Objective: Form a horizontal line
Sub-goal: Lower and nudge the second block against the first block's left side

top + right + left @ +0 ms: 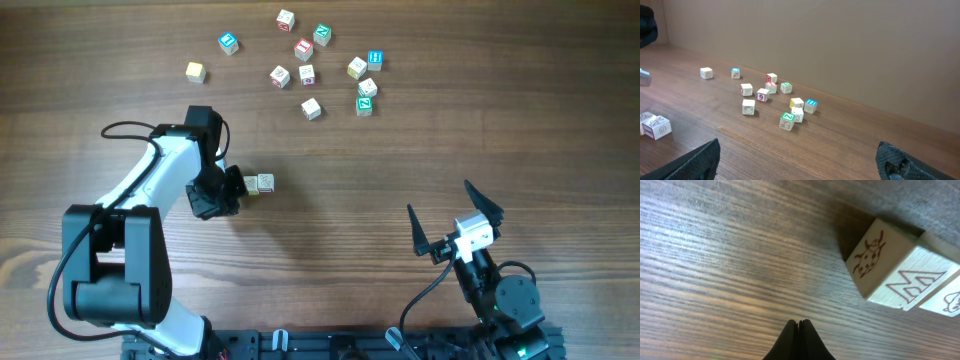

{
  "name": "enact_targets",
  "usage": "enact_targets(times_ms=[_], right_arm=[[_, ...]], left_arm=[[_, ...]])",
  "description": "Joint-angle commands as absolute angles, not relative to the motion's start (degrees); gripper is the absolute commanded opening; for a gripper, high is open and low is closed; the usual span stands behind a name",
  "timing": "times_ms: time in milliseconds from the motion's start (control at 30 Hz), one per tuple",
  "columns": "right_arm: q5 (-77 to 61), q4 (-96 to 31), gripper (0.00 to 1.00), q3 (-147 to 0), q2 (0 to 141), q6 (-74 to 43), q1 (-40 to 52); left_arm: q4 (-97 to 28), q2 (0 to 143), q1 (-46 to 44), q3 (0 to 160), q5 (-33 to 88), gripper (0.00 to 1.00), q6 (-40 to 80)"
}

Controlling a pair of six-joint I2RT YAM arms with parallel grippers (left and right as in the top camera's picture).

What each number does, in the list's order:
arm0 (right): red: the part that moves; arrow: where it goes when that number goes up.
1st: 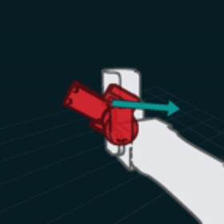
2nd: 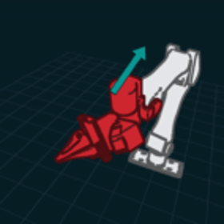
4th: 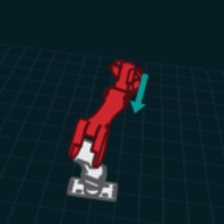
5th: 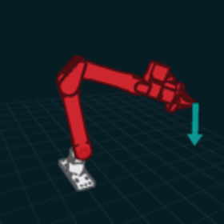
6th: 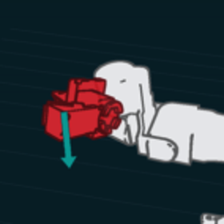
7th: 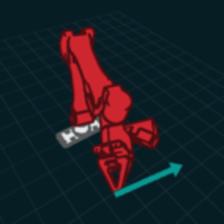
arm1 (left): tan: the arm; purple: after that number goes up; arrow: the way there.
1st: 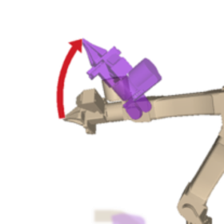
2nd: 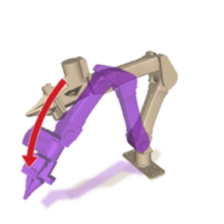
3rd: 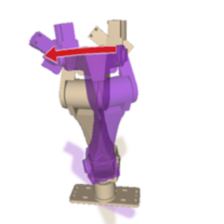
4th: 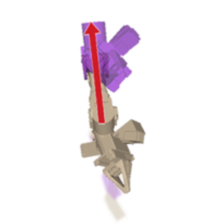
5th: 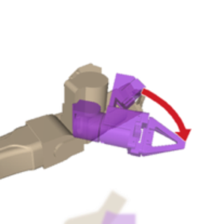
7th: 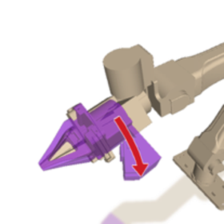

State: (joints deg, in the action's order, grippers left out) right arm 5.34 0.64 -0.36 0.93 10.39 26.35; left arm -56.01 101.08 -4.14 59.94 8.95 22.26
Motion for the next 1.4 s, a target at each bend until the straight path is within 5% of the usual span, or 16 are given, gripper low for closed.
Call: enact_targets(times_ms=[0, 700, 967, 1367], right_arm=[[5.1, 0.8, 1.00, -0.3, 0.6, 10.5, 26.4], [5.1, 0.8, 1.00, -0.3, 0.6, 10.5, 26.4], [5.1, 0.8, 1.00, -0.3, 0.6, 10.5, 26.4], [5.1, 0.8, 1.00, -0.3, 0.6, 10.5, 26.4]], left_arm=[[-54.8, 101.3, -4.4, 59.9, 12.3, 0.04, 23.0], [-46.2, 101.3, -7.6, 56.3, 11.9, 0.04, 22.7], [-37.4, 101.3, -7.6, 56.3, -7.6, 0.04, 23.0], [-30.5, 101.3, -7.7, 56.3, 5.5, 0.04, 22.9]])
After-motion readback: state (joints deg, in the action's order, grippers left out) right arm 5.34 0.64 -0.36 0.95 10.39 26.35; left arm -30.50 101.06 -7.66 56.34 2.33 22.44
